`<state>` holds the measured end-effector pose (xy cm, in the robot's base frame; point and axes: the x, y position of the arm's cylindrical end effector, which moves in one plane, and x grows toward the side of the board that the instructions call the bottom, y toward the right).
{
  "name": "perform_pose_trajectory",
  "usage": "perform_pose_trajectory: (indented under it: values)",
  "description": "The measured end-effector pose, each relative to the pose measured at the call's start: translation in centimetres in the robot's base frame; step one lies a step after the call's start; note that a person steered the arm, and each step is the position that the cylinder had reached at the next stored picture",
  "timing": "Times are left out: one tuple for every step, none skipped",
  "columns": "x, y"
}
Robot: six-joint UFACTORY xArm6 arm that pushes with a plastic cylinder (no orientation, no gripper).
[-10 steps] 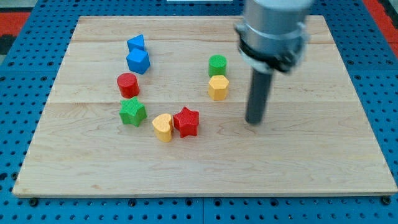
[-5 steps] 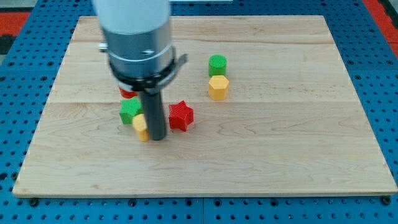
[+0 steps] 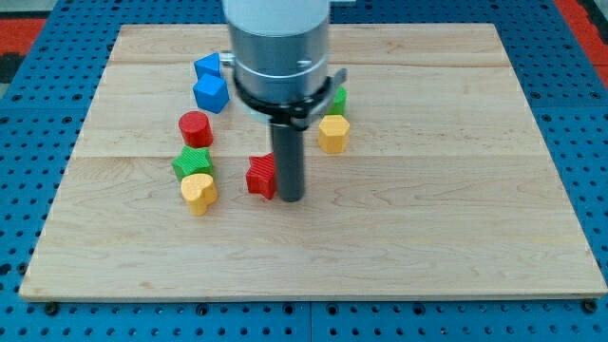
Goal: Form a diagonal line of blocks with the yellow hexagon yellow heart and red star
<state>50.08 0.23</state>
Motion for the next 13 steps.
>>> perform_pose_trajectory:
  values:
    - [-5.1,8.2]
    - [-7.7,7.7]
    - [-7.0,2.9]
    - [-6.3,0.0]
    - [-0.7,3.4]
    - [4.2,-1.6]
    - [1.5,-3.3]
    - [0.5,-4.2]
    - [3.5,-4.8]
    - [1.8,-5.2]
    - [-1.1,-4.6]
    - [-3.4,-3.6]
    - [3.4,-0.9]
